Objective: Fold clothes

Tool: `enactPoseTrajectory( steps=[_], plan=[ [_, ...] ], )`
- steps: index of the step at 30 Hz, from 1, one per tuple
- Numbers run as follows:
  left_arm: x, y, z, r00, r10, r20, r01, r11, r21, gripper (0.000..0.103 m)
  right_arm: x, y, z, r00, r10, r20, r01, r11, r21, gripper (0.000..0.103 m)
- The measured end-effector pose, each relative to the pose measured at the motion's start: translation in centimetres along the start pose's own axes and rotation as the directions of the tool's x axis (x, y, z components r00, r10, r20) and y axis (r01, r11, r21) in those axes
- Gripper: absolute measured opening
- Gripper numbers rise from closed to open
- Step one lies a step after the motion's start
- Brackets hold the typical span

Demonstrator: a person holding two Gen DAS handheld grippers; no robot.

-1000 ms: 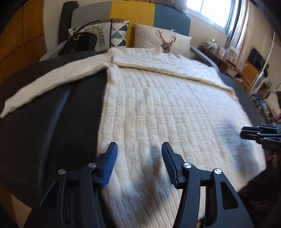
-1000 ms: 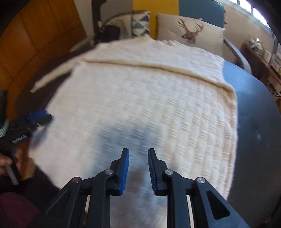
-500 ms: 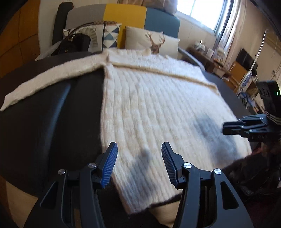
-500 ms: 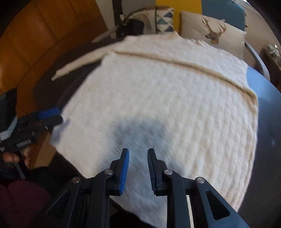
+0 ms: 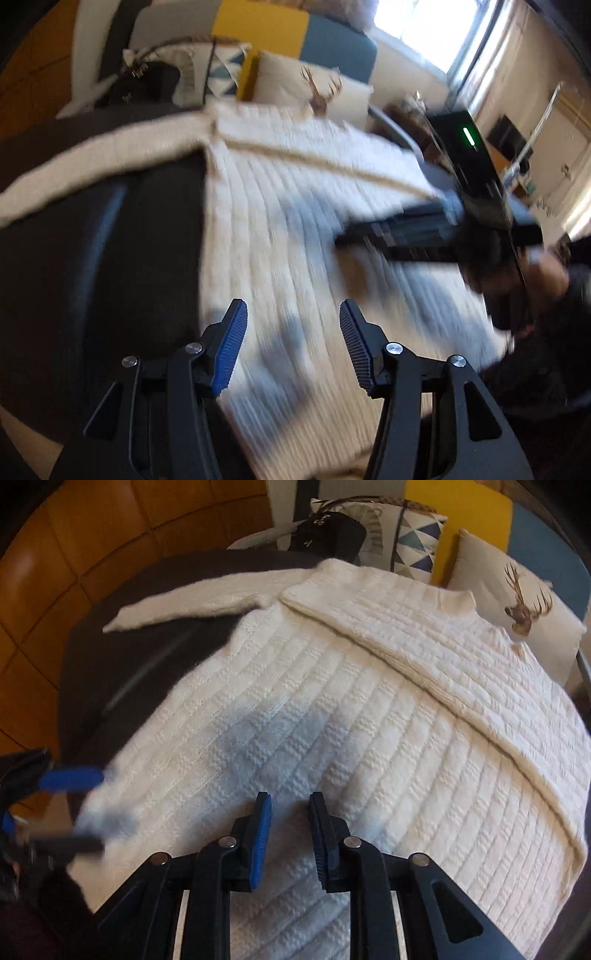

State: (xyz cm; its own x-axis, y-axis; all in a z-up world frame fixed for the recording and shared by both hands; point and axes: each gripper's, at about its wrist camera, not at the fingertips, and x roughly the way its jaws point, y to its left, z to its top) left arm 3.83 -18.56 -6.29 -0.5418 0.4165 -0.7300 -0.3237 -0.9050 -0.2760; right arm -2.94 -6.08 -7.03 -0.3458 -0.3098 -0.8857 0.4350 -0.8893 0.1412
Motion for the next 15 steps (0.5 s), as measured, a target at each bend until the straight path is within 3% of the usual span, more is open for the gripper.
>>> enactPoseTrajectory(
  steps=[3, 7, 9, 10, 12, 15],
  plan=[
    [1.7, 0.7, 3.6, 0.997, 0.063, 0.042, -0.064, 0.998, 0.016, 0.056, -1.1, -0.9, 0.1, 0.997, -0.039, 0.061, 0.037, 0.999, 0.036, 0.019],
    [5.5, 1.7, 6.4, 0.995, 0.096, -0.010, -0.095, 0.995, 0.024, 0.056, -1.0, -2.6, -0.2, 0.992, -0.100, 0.076, 0.092, 0.991, 0.096, 0.020],
    [7.2, 1.6, 6.2, 0.978, 0.200, -0.056, -0.194, 0.976, 0.098, 0.056, -0.2, -3.3, -1.3, 0.987, -0.155, 0.028, 0.152, 0.985, 0.086, 0.020],
    [8.0, 1.7, 6.0, 0.965, 0.252, -0.076, -0.241, 0.962, 0.131, 0.056, -0.5, -3.7, -1.9, 0.988, -0.144, 0.045, 0.140, 0.986, 0.095, 0.020],
    [8.4, 2.4, 5.4, 0.955, 0.281, -0.095, -0.266, 0.954, 0.138, 0.057, -0.9, -4.5, -3.2, 0.989, -0.123, 0.082, 0.113, 0.987, 0.111, 0.021],
    [6.4, 3.2, 5.4, 0.962, 0.267, -0.059, -0.262, 0.961, 0.082, 0.059, -1.9, -5.6, -3.8, 0.992, -0.091, 0.085, 0.075, 0.982, 0.175, 0.020]
  ],
)
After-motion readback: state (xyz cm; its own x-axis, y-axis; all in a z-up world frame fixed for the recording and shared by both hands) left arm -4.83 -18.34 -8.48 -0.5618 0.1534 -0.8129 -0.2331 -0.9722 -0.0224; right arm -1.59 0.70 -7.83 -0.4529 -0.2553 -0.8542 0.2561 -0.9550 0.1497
